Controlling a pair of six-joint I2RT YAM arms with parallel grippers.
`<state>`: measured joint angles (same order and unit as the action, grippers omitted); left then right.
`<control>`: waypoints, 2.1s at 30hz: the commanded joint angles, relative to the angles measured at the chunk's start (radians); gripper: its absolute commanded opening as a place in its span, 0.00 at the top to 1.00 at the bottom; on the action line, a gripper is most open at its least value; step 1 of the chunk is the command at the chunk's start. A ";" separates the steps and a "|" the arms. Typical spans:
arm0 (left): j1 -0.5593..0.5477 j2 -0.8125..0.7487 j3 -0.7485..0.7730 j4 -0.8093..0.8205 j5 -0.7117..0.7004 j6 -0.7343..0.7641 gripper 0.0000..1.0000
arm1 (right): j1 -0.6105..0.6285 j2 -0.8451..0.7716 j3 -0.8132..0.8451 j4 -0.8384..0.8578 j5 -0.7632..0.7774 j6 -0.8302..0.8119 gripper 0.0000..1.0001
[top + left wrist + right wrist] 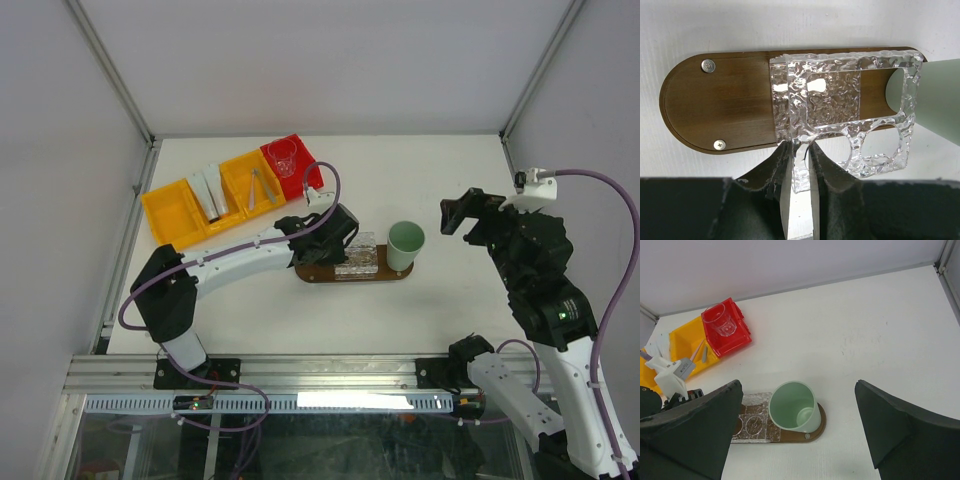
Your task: Prepare toiletry sets of a toothbrush and toothpaste on the tray
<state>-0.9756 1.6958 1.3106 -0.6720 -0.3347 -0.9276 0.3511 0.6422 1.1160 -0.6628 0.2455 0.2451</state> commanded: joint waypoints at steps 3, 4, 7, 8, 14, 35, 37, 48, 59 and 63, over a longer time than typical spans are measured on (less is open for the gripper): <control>-0.009 -0.057 0.010 0.040 -0.018 0.013 0.79 | -0.004 -0.006 0.016 0.054 -0.015 0.010 0.01; -0.009 -0.055 0.011 0.039 -0.017 0.013 0.78 | -0.004 -0.007 0.016 0.054 -0.015 0.011 0.01; -0.009 -0.054 0.013 0.040 -0.017 0.013 0.77 | -0.004 -0.006 0.016 0.054 -0.015 0.010 0.01; -0.009 -0.052 0.015 0.040 -0.017 0.013 0.78 | -0.004 -0.007 0.016 0.054 -0.015 0.010 0.01; -0.009 -0.052 0.009 0.045 -0.009 0.042 0.72 | -0.004 -0.008 0.015 0.054 -0.016 0.010 0.01; -0.009 -0.089 -0.009 0.082 -0.006 0.083 0.65 | -0.004 -0.018 0.006 0.060 -0.029 0.019 0.01; -0.009 -0.100 -0.016 0.082 -0.013 0.083 0.65 | -0.004 -0.019 0.007 0.058 -0.030 0.019 0.01; -0.009 -0.315 -0.062 0.120 -0.024 0.174 0.30 | -0.004 -0.019 0.002 0.060 -0.034 0.018 0.01; 0.309 -0.470 -0.083 0.155 -0.003 0.338 0.03 | -0.004 -0.015 -0.031 0.069 -0.057 0.009 0.01; 0.427 -0.356 0.051 0.160 -0.027 0.426 0.03 | -0.004 -0.005 -0.035 0.074 -0.060 0.007 0.01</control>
<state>-0.6422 1.2541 1.2282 -0.5678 -0.3630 -0.6308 0.3511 0.6327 1.0809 -0.6491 0.2005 0.2596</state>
